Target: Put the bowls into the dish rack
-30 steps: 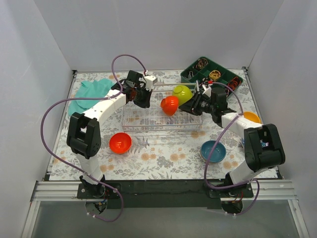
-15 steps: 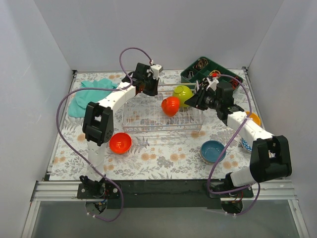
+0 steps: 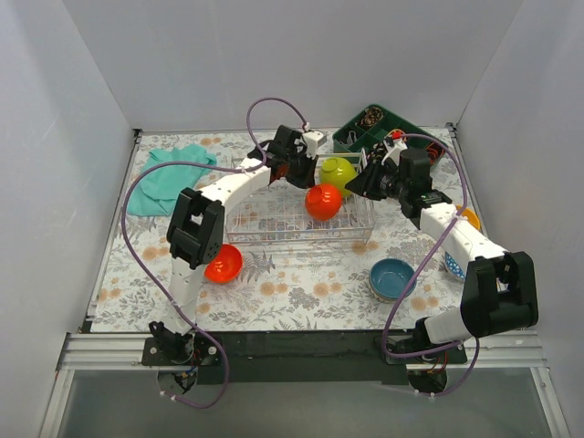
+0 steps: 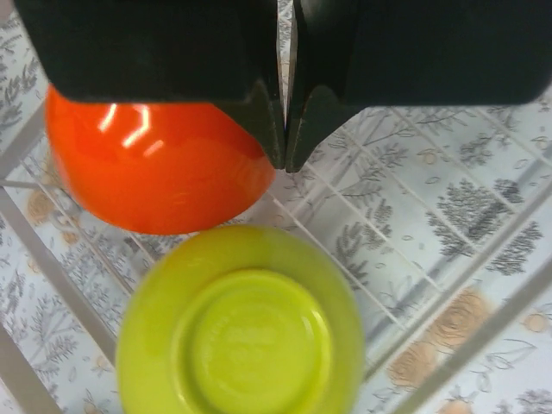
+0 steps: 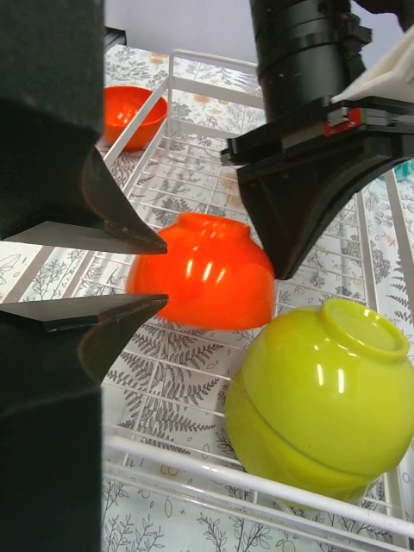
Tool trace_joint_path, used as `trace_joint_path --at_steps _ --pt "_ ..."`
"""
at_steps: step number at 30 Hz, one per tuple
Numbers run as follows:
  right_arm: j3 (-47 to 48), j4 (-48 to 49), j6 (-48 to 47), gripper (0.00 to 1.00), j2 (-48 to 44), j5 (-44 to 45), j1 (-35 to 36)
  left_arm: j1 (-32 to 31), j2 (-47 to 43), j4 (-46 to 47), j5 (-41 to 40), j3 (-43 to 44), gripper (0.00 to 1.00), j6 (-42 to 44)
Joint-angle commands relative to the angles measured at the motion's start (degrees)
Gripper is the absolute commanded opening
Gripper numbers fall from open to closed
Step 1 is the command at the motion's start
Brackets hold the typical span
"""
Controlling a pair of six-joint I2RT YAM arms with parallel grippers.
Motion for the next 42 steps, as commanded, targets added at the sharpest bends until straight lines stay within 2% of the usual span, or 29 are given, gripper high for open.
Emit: trace_joint_path --at_steps 1,10,13,17,25,28,30,35,38,39,40,42 --pt "1.86 0.67 -1.57 0.32 -1.29 1.56 -0.38 -1.76 -5.91 -0.04 2.11 -2.85 0.00 -0.47" --pt "1.86 2.16 -1.65 0.32 0.11 1.74 -0.38 -2.64 -8.72 -0.48 0.70 -4.78 0.00 -0.83" --pt "1.34 2.16 -1.83 0.32 -0.33 1.91 -0.38 -2.64 -10.57 -0.92 2.54 -7.15 0.00 -0.73" --pt "0.72 2.25 -2.09 0.32 -0.94 2.26 -0.47 -5.10 -11.54 -1.10 3.86 -9.44 0.00 -1.26" --pt "-0.86 2.25 -2.89 0.31 -2.79 2.97 -0.82 -9.93 -9.35 -1.01 3.95 -7.16 0.00 -2.05" --pt "-0.77 1.90 -3.41 0.32 -3.49 3.06 -1.08 -10.11 -9.61 -1.27 2.20 -5.93 0.00 -1.97" --pt "-0.77 1.64 -3.59 0.32 -3.84 2.97 -1.17 -9.94 -11.01 -2.33 -2.89 -6.10 0.00 -1.18" --pt "0.28 1.98 -6.92 0.34 -4.19 -1.23 -1.17 -6.51 -23.39 -3.90 -9.05 -13.74 0.00 -0.48" --pt "1.33 1.72 -10.68 0.48 -3.67 -4.49 -0.73 -3.00 -32.70 -5.49 -9.76 -18.38 0.27 2.33" --pt "1.68 1.37 -12.10 0.52 -3.58 -4.76 0.40 -0.90 -35.77 -4.97 -9.67 -19.89 0.44 3.04" --pt "2.21 0.59 -14.12 0.57 -3.49 -4.77 1.20 -0.01 -38.58 -4.18 -12.02 -21.47 0.51 3.57" --pt "3.78 -0.03 -21.38 0.57 -3.40 -5.20 5.22 2.96 -46.76 0.21 -15.89 -26.57 0.67 4.71"
